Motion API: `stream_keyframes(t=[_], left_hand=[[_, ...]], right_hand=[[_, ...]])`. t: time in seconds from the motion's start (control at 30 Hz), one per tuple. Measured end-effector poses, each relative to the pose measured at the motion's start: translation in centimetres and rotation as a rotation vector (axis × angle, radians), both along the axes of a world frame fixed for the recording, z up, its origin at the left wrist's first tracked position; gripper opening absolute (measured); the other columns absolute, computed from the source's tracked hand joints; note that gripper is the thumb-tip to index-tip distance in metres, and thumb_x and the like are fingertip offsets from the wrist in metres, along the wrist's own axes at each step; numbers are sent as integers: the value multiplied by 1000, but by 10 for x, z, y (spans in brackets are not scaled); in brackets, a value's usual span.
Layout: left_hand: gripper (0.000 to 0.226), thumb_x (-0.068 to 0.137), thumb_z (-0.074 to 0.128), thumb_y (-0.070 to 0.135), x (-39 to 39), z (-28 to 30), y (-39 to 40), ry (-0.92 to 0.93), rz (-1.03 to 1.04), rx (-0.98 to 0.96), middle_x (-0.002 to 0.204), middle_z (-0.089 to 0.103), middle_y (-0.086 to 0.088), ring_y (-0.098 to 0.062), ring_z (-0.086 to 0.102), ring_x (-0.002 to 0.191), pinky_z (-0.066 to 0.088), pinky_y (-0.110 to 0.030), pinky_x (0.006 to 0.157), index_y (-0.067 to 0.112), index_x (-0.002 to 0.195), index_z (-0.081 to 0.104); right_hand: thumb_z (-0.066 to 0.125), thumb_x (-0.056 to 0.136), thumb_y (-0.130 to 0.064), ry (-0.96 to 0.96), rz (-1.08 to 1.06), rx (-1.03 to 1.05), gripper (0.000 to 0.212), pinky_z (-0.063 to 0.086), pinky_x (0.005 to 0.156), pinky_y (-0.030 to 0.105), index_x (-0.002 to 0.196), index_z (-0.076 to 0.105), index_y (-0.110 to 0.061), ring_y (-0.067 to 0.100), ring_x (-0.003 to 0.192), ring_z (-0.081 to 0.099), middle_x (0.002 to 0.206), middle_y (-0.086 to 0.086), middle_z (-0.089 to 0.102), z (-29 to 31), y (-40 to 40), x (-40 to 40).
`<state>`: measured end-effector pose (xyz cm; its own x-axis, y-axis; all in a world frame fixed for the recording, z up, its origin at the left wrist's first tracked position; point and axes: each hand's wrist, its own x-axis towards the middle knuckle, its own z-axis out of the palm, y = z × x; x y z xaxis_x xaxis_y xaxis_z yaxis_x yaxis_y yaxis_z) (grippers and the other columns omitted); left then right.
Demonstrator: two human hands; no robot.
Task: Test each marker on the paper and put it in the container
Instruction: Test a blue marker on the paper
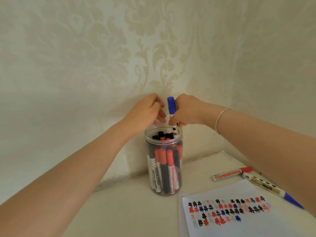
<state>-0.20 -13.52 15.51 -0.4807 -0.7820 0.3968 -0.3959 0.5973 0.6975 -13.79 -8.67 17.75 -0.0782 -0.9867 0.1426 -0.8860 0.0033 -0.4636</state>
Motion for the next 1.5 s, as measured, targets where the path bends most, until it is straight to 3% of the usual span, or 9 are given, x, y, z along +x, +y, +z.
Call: stream_keyframes(t=[0.07,0.17,0.33,0.47,0.7,0.93,1.23,1.43,1.5], left_hand=[[27,86,42,0,1,-8,-2,-326,0,-36,86,71,-4,-18,68,83,55,-37,82,18,87,63],[23,84,57,16,-1,-10,5,-715,-67,-168,92,70,13,-10,63,89,51,-35,85,31,89,73],[14,83,63,38,-6,-6,9,-789,-94,-118,90,69,13,-14,64,89,53,-33,83,29,90,73],[41,76,69,53,-12,-6,20,-860,-83,-183,98,67,5,-18,61,92,50,-31,83,24,104,65],[43,81,50,65,-7,-9,38,-1018,-58,-363,93,66,9,-17,62,87,50,-30,75,30,96,70],[43,82,51,57,-8,-11,56,-899,9,-441,78,65,-1,-21,61,74,37,-25,53,18,82,66],[41,87,44,59,-6,-20,79,-890,15,-600,87,52,4,-17,51,68,38,-28,57,20,88,57],[41,83,56,47,-6,-26,93,-770,46,-671,88,50,7,-16,50,71,39,-29,58,17,107,43],[40,83,56,49,-7,-26,93,-769,58,-674,83,48,8,-16,50,69,39,-28,56,17,104,46]], right_hand=[[72,79,-11,-22,9,21,26,43,40,13,76,47,-9,13,49,55,60,5,60,4,0,0],[67,78,-9,-65,10,-97,21,45,49,21,74,47,-9,18,54,56,64,7,58,4,-1,1],[60,77,-13,-32,44,-306,17,35,55,28,71,44,-11,19,59,43,69,1,47,-13,6,-1],[62,75,-10,-118,100,-385,16,46,60,36,81,54,2,22,59,49,66,7,52,-17,15,-3],[61,63,-18,-181,252,-475,15,48,60,42,71,56,-7,32,63,55,68,12,59,-33,41,-13],[69,67,6,-253,268,-272,17,42,56,24,70,64,-10,9,54,50,58,-5,57,-22,56,-20],[76,67,4,-137,353,-37,15,49,54,22,73,72,-10,14,52,60,69,13,67,5,80,-29],[72,66,4,-43,346,-30,32,38,58,9,63,65,-26,-5,60,54,68,-27,58,-8,89,-23],[70,67,2,5,334,-60,38,38,58,10,61,62,-34,-6,63,53,72,-25,56,-13,89,-21]])
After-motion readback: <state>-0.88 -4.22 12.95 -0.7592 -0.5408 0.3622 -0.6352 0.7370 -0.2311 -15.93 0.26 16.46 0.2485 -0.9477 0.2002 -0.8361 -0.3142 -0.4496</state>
